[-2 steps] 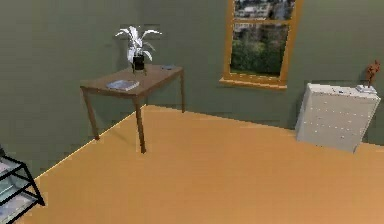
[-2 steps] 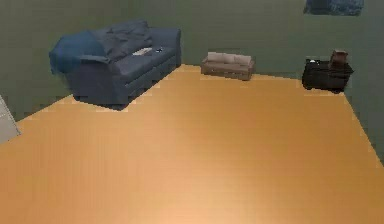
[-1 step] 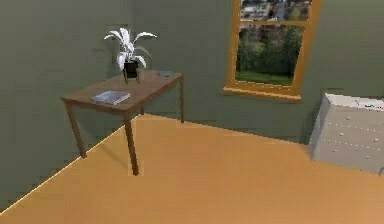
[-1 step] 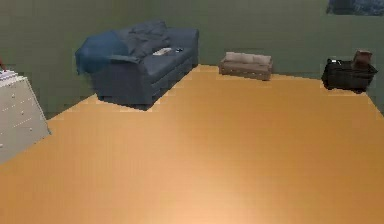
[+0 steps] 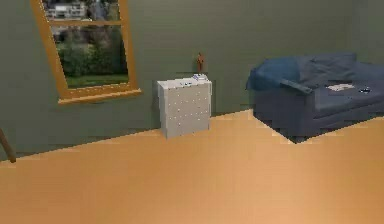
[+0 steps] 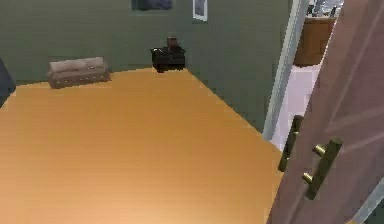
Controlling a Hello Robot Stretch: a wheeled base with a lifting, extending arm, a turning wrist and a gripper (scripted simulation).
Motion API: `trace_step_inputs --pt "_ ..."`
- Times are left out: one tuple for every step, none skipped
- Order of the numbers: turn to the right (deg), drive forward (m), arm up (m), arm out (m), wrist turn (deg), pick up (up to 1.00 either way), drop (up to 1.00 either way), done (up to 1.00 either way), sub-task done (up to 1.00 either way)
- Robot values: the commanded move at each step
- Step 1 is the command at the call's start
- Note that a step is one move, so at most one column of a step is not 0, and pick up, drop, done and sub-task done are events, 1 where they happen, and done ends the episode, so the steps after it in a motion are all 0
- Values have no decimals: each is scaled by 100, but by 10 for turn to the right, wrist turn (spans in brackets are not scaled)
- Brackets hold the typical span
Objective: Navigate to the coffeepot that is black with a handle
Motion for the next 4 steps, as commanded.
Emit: trace_step_inputs --pt "450 0 0 0 0 0 0 0 0" --pt "210 0 0 0 0 0 0 0 0" --pt "0 65 0 0 0 0 0 0 0" --pt "450 0 0 0 0 0 0 0 0"
